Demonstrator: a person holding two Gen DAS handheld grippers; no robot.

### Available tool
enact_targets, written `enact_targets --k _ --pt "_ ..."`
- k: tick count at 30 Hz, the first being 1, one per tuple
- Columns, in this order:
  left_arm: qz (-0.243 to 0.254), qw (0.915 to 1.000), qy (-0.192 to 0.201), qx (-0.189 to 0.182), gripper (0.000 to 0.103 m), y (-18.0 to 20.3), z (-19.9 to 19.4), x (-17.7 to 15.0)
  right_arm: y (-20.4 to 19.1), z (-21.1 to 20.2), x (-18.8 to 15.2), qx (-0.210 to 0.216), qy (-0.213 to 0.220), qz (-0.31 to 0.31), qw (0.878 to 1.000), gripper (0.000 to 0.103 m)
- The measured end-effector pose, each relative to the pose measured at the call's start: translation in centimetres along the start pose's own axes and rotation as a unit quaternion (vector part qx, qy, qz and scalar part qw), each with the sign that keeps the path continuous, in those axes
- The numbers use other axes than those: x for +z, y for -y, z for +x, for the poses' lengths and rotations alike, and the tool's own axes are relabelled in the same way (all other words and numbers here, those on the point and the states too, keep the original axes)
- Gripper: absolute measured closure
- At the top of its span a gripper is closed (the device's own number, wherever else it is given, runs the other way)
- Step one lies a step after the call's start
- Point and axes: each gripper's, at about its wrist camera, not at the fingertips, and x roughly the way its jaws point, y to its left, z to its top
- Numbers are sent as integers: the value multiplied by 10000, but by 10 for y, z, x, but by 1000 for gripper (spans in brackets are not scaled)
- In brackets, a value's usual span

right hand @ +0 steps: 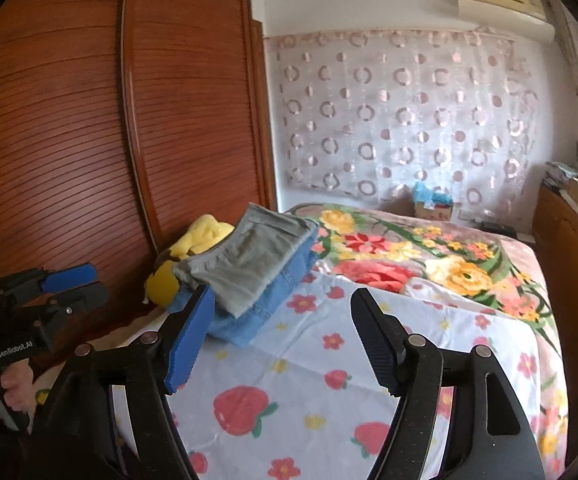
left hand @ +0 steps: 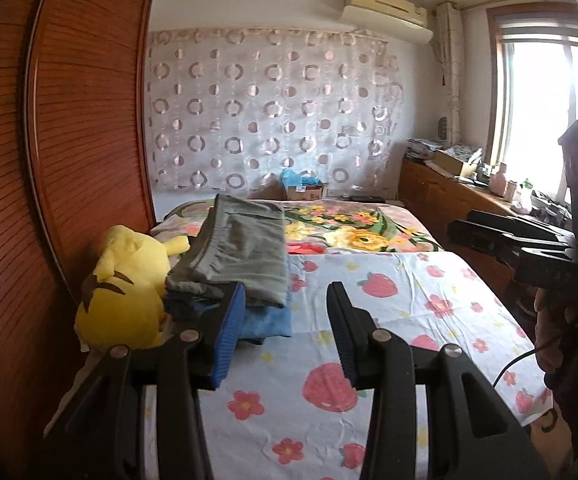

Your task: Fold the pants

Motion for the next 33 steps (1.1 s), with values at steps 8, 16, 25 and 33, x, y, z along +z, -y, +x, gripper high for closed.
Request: enact_targets --k 8,16,25,33 --pt "128 9999 20 -92 61 21 -12 -1 7 -38 -18 -202 92 154 9996 29" --pt "241 9993 53 -268 61 50 -19 0 15 -70 -34 -723 144 363 9966 28" --pt "412 9980 159 -454 61 84 -29 9 31 -111 -45 -1468 345 565 9869 19" --pt "427 9975 263 -495 61 97 -38 12 41 -136 -49 -1801 497 712 9798 17"
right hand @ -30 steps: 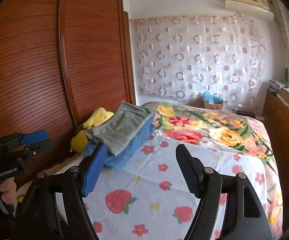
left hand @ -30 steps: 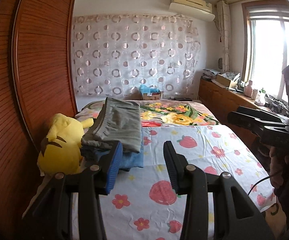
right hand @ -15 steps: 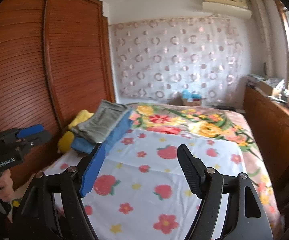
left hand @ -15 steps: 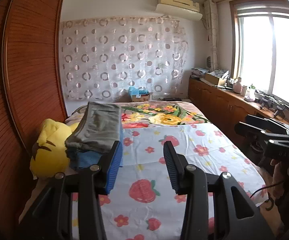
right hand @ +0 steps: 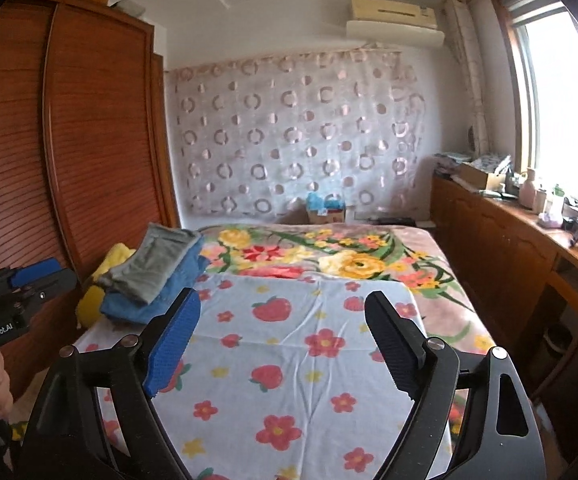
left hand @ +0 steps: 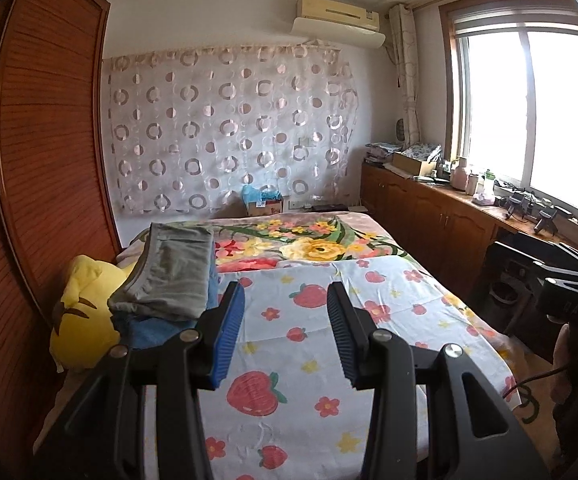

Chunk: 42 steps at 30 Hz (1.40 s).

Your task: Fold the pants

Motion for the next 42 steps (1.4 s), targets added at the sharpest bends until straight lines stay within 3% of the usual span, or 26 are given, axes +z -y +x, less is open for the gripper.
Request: enact_targets --k 42 --pt "-37 9999 18 142 61 -3 -4 -1 -1 -11 -2 -115 136 -18 9998 16"
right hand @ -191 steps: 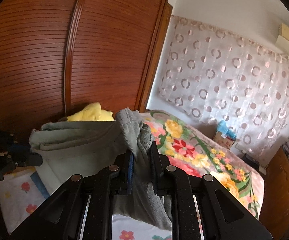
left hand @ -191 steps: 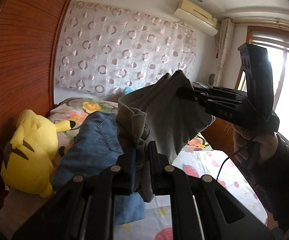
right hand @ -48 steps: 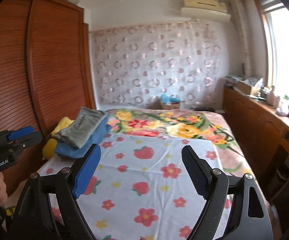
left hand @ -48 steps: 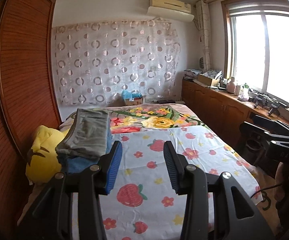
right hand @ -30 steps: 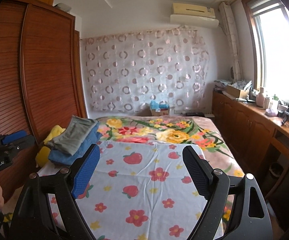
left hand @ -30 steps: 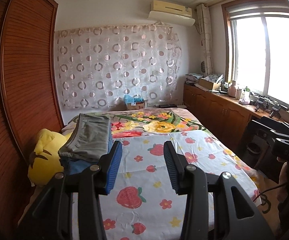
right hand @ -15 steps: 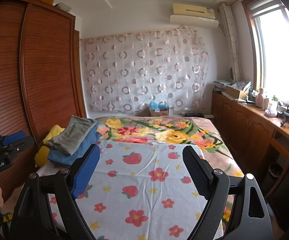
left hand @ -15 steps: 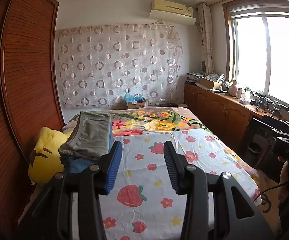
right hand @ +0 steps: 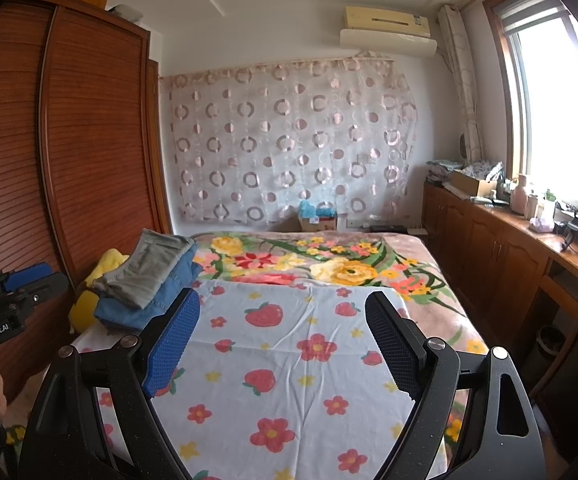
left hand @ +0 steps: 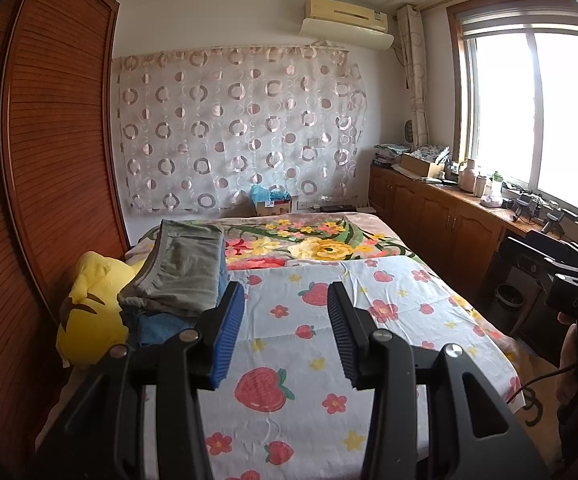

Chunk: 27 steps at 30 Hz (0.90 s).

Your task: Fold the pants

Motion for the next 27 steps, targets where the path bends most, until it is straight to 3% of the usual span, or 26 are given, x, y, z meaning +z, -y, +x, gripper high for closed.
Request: enact_targets --k 27 --pt "-9 10000 -1 39 61 -6 1 -3 -1 0 0 4 1 0 10000 16"
